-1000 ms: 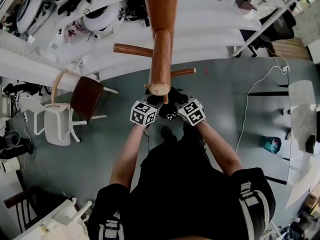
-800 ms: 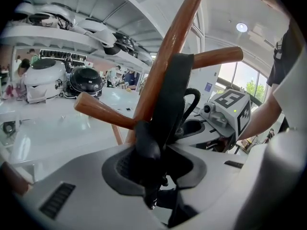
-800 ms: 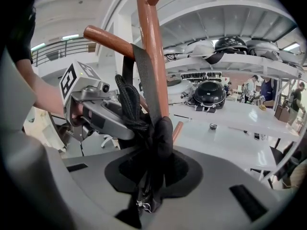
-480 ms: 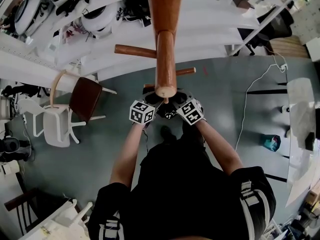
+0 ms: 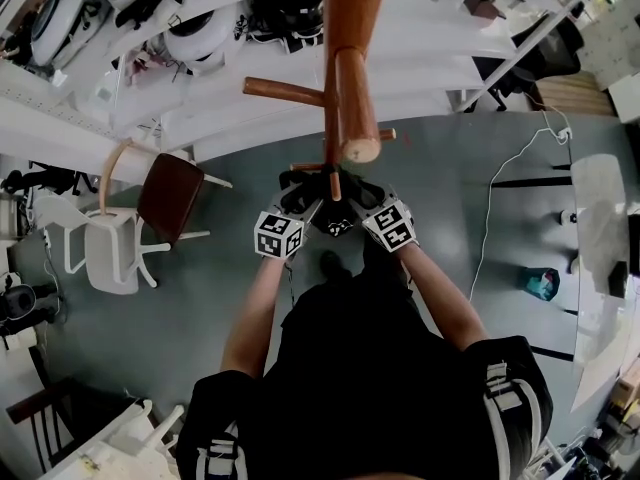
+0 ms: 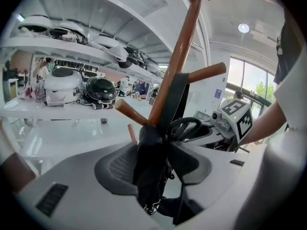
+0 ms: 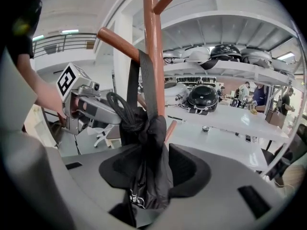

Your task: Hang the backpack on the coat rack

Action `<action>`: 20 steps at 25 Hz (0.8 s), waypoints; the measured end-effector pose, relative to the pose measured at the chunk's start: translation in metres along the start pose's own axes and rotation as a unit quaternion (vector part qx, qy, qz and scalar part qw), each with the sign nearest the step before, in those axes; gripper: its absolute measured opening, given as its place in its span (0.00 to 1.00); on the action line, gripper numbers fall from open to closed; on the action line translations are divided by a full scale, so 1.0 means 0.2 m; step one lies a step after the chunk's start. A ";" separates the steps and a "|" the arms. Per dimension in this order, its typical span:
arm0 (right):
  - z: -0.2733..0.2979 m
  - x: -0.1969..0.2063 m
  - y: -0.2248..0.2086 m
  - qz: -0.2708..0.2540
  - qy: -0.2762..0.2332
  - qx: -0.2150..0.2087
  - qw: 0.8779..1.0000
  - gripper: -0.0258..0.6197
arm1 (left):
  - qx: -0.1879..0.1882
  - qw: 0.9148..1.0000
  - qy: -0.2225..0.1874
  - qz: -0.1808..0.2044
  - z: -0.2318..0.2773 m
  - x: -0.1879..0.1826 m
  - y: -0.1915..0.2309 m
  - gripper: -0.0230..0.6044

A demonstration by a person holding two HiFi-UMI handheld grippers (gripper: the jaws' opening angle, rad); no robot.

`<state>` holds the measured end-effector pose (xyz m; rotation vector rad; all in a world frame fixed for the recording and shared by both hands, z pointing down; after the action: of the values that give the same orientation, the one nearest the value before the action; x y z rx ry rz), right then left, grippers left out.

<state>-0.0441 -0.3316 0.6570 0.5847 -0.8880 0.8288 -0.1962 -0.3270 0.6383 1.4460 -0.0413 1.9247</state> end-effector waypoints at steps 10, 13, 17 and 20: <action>-0.24 0.03 0.00 0.005 0.001 0.012 1.000 0.06 | -0.032 0.998 -0.050 -0.002 -0.27 0.00 -0.12 0.17; -0.29 0.08 0.02 0.017 0.009 0.010 1.000 0.06 | -0.048 0.998 -0.046 0.018 -0.33 0.02 -0.17 0.09; -0.34 0.06 0.04 0.020 0.000 0.009 1.000 0.06 | -0.042 0.998 -0.044 0.025 -0.40 0.05 -0.24 0.08; -0.35 0.03 0.05 0.013 -0.012 0.004 1.000 0.06 | -0.034 0.998 -0.028 0.035 -0.41 0.08 -0.25 0.08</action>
<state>-0.0201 -0.2715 0.6278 0.5912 -0.9166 0.8513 -0.2383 -0.2473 0.6026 1.4709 -0.1839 1.9182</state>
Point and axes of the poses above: the fingertips, and each gripper's own axes: z forward along the fingers, y to its left, x out of its underside, the point moved 5 cm from there along -z, backward along the fingers, and after that the axes turned 15 degrees about x, right-handed, at the moved point
